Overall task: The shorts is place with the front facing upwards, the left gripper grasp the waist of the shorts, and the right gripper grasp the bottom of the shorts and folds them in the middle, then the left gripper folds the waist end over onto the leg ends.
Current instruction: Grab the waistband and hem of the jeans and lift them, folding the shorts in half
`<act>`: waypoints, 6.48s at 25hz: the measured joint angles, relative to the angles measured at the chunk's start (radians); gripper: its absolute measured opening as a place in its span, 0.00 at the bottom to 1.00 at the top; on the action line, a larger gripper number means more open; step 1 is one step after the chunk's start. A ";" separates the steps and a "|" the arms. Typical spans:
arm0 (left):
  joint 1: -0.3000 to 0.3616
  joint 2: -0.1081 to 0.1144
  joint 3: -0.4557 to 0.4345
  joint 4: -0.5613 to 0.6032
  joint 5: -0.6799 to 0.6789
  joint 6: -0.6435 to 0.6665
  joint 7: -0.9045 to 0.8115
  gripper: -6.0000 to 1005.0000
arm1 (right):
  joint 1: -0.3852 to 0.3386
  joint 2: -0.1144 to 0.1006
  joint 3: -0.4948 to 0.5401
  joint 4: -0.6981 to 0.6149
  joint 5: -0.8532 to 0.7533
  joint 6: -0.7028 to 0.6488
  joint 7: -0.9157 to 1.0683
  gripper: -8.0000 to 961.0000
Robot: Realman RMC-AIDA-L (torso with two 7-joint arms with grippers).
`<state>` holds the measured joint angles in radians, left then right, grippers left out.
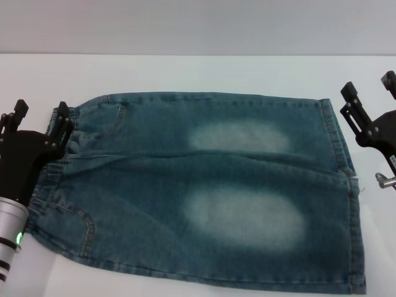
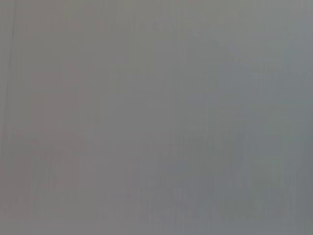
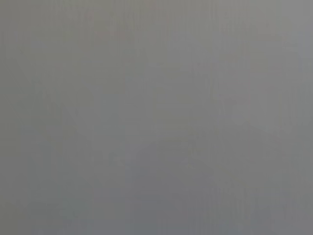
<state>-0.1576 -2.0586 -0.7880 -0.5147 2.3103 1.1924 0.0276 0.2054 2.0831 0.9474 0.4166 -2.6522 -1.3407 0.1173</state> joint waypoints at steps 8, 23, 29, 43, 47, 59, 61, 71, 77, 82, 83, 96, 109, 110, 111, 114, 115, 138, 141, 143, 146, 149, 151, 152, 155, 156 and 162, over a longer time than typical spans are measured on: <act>0.004 0.002 0.001 -0.022 0.000 -0.017 0.002 0.74 | -0.004 -0.005 0.013 0.018 0.000 0.046 0.057 0.74; 0.182 0.082 -0.358 -0.821 0.001 -1.004 0.357 0.74 | -0.164 -0.135 0.246 0.858 -0.083 1.080 0.034 0.74; 0.192 -0.001 -0.721 -1.084 -0.002 -1.699 0.399 0.74 | -0.148 -0.100 0.468 1.209 -0.081 1.745 0.017 0.74; 0.177 0.001 -0.924 -1.272 0.226 -2.234 0.159 0.74 | -0.146 -0.011 0.727 1.585 -0.078 2.460 -0.134 0.74; 0.163 -0.001 -0.899 -1.313 0.339 -2.368 0.098 0.73 | -0.152 -0.010 0.740 1.590 -0.077 2.526 -0.134 0.74; 0.141 -0.001 -0.893 -1.357 0.450 -2.578 0.010 0.70 | -0.203 -0.006 0.734 1.589 -0.082 2.540 -0.113 0.74; 0.134 -0.002 -0.884 -1.348 0.463 -2.591 0.003 0.70 | -0.201 -0.007 0.730 1.576 -0.082 2.523 -0.113 0.74; 0.126 -0.003 -0.863 -1.291 0.466 -2.577 -0.003 0.67 | -0.197 -0.008 0.729 1.570 -0.081 2.519 -0.121 0.74; 0.125 -0.003 -0.848 -1.289 0.466 -2.576 -0.008 0.65 | -0.199 -0.006 0.728 1.571 -0.078 2.518 -0.131 0.74; 0.119 -0.002 -0.839 -1.287 0.466 -2.579 -0.011 0.64 | -0.202 -0.006 0.727 1.571 -0.077 2.518 -0.132 0.74; 0.119 -0.002 -0.839 -1.287 0.466 -2.579 -0.011 0.64 | -0.202 -0.006 0.727 1.572 -0.077 2.518 -0.132 0.74; 0.107 -0.002 -0.838 -1.260 0.474 -2.577 -0.038 0.59 | -0.198 -0.009 0.728 1.579 -0.077 2.519 -0.142 0.74; 0.073 0.000 -0.831 -1.204 0.477 -2.583 -0.044 0.53 | -0.197 -0.010 0.733 1.591 -0.082 2.527 -0.146 0.74; 0.068 0.000 -0.826 -1.198 0.478 -2.583 -0.042 0.53 | -0.197 -0.010 0.734 1.592 -0.083 2.527 -0.146 0.74; 0.067 0.000 -0.824 -1.197 0.478 -2.582 -0.042 0.47 | -0.197 -0.010 0.736 1.593 -0.083 2.528 -0.146 0.74; 0.064 0.001 -0.823 -1.196 0.479 -2.578 -0.043 0.31 | -0.197 -0.011 0.737 1.594 -0.084 2.528 -0.149 0.74; 0.063 0.001 -0.825 -1.196 0.481 -2.578 -0.043 0.27 | -0.198 -0.011 0.737 1.594 -0.084 2.528 -0.152 0.74; 0.072 0.001 -0.816 -1.280 0.505 -2.594 -0.047 0.02 | -0.205 -0.009 0.732 1.607 -0.082 2.560 -0.159 0.74; 0.068 0.000 -0.815 -1.280 0.503 -2.596 -0.042 0.02 | -0.205 -0.008 0.730 1.607 -0.081 2.558 -0.159 0.74; 0.064 0.000 -0.815 -1.280 0.500 -2.597 -0.041 0.03 | -0.206 -0.008 0.729 1.606 -0.081 2.557 -0.159 0.74; 0.059 0.000 -0.815 -1.281 0.502 -2.606 -0.043 0.03 | -0.207 -0.008 0.729 1.605 -0.080 2.556 -0.159 0.74; 0.059 0.000 -0.817 -1.284 0.506 -2.605 -0.045 0.04 | -0.208 -0.008 0.729 1.605 -0.079 2.556 -0.159 0.74; 0.060 0.000 -0.821 -1.283 0.506 -2.605 -0.046 0.08 | -0.208 -0.008 0.728 1.604 -0.079 2.556 -0.159 0.74; 0.059 0.000 -0.822 -1.281 0.507 -2.605 -0.046 0.11 | -0.208 -0.008 0.728 1.604 -0.079 2.556 -0.159 0.74; 0.059 0.002 -0.826 -1.277 0.508 -2.610 -0.046 0.18 | -0.208 -0.008 0.728 1.602 -0.079 2.556 -0.159 0.74; 0.059 0.002 -0.829 -1.275 0.509 -2.613 -0.046 0.21 | -0.208 -0.008 0.728 1.602 -0.080 2.556 -0.159 0.74; 0.055 0.001 -0.840 -1.229 0.517 -2.625 -0.047 0.47 | -0.208 -0.008 0.728 1.600 -0.083 2.555 -0.165 0.74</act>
<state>-0.1027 -2.0573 -1.6284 -1.7440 2.8275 -1.4321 -0.0192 -0.0031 2.0754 1.6754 2.0166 -2.7353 1.2144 -0.0479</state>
